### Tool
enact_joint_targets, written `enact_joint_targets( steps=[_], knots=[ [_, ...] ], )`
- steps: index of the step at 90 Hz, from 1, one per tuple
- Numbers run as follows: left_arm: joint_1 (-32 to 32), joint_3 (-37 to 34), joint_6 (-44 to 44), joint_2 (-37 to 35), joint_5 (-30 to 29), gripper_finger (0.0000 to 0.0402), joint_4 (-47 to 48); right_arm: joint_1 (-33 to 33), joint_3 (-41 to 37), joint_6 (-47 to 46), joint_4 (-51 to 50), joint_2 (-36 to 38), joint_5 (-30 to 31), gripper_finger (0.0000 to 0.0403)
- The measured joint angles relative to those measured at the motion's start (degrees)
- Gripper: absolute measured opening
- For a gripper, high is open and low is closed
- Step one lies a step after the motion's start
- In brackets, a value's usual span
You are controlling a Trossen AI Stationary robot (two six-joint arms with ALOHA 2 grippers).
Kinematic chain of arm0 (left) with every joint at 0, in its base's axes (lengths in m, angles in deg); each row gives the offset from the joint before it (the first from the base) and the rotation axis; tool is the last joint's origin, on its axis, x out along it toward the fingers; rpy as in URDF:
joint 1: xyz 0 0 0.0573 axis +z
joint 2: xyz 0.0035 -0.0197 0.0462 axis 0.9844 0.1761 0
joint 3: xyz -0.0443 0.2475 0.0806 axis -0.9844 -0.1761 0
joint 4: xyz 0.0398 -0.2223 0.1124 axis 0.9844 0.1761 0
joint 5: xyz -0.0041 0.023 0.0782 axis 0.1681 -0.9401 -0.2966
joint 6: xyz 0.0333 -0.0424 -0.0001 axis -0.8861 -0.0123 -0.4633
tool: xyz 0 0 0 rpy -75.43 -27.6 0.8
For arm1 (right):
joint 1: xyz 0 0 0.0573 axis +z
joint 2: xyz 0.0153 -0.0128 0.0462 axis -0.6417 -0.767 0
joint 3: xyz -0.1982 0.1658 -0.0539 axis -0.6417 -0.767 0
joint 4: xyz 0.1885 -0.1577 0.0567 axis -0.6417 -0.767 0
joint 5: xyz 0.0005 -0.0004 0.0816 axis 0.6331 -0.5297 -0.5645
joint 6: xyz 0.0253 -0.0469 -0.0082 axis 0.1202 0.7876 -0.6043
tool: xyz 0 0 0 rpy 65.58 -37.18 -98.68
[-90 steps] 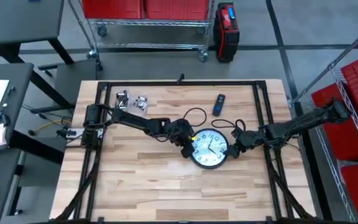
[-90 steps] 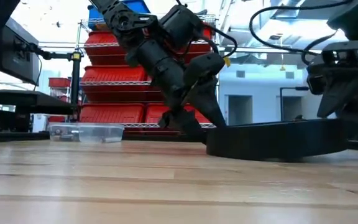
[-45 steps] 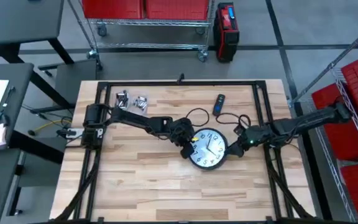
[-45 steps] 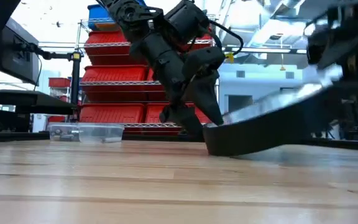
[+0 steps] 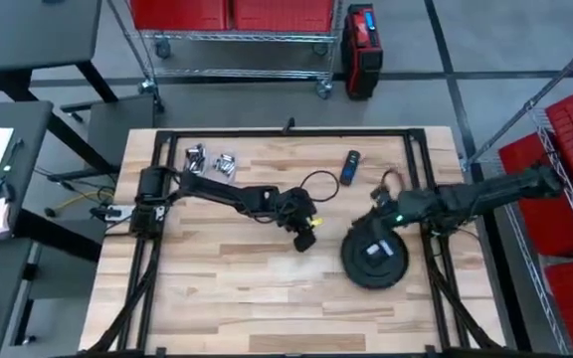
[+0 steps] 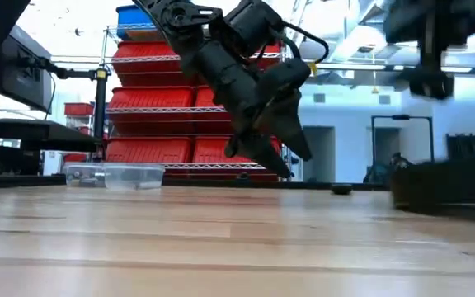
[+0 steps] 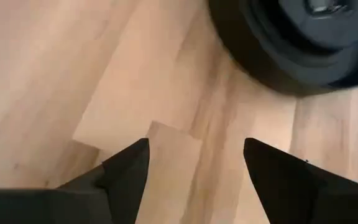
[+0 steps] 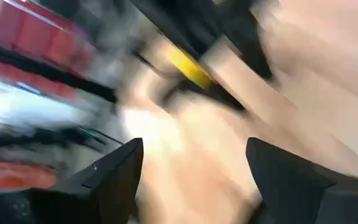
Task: Insert battery
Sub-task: Insert the brown battery into the wall clock
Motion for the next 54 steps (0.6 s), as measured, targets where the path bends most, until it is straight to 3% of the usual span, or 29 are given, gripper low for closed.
enact_joint_targets(
  steps=[23,37,54],
  knots=[
    [0.06,-0.11,0.46,-0.25,0.17,0.0241,1.79,0.04,0.34,0.78,-4.59,-0.80,-0.47,0.0276],
    [0.22,-0.10,-0.51,-2.20,0.09,0.0241,3.97,0.90,2.08,0.74,-17.64,-1.45,-1.35,0.0276],
    [0.42,-0.20,-2.19,-3.80,-0.37,0.0242,5.48,2.79,3.81,0.53,-26.67,-2.31,1.35,0.0276]
  ],
)
